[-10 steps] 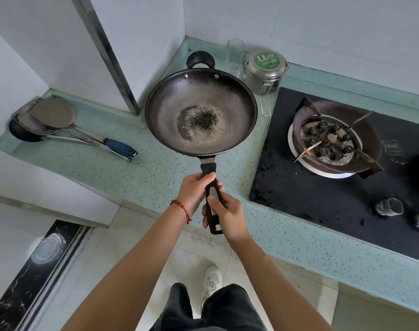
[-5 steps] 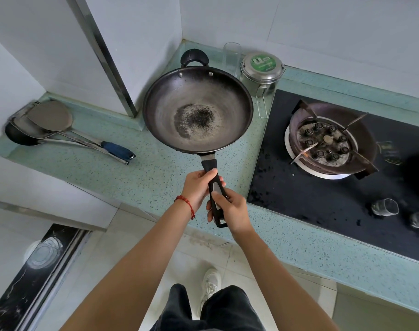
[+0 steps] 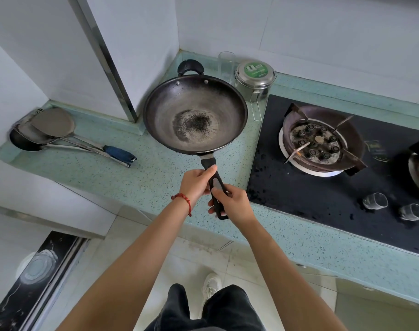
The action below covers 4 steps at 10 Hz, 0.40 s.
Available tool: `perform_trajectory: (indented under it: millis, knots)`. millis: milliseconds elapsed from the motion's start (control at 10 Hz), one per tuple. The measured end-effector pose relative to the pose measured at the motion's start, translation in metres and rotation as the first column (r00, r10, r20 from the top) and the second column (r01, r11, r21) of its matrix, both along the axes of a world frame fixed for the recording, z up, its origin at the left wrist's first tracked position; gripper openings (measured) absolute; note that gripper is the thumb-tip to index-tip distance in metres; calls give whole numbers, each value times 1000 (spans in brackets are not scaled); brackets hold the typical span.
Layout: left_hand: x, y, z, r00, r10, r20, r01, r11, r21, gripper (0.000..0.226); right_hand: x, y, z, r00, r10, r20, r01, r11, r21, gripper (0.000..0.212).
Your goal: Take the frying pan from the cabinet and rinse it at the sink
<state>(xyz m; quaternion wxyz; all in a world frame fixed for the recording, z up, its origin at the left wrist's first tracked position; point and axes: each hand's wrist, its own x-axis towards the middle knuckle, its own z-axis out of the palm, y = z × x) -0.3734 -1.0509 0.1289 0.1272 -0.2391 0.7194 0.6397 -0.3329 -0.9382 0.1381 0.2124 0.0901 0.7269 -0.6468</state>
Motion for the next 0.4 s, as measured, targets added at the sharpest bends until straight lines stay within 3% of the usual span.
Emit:
perform_trajectory:
  millis: [100, 200, 300, 400]
  knots:
    - [12, -8, 8, 993, -116, -27, 111, 985, -134, 24, 7, -1, 5, 1000, -15, -20, 17, 995, 102, 29]
    - [26, -20, 11, 966, -253, -59, 227, 932, -283, 37, 17, 1, 8, 996, -25, -80, 42, 974, 222, 29]
    - [45, -33, 15, 894, -438, -92, 344, 803, -486, 48, 34, 1, 15, 991, 18, -131, 40, 904, 427, 28]
    - [64, -50, 14, 780, -623, -63, 326, 490, -809, 55, 55, 3, 15, 975, -9, -220, 136, 812, 568, 41]
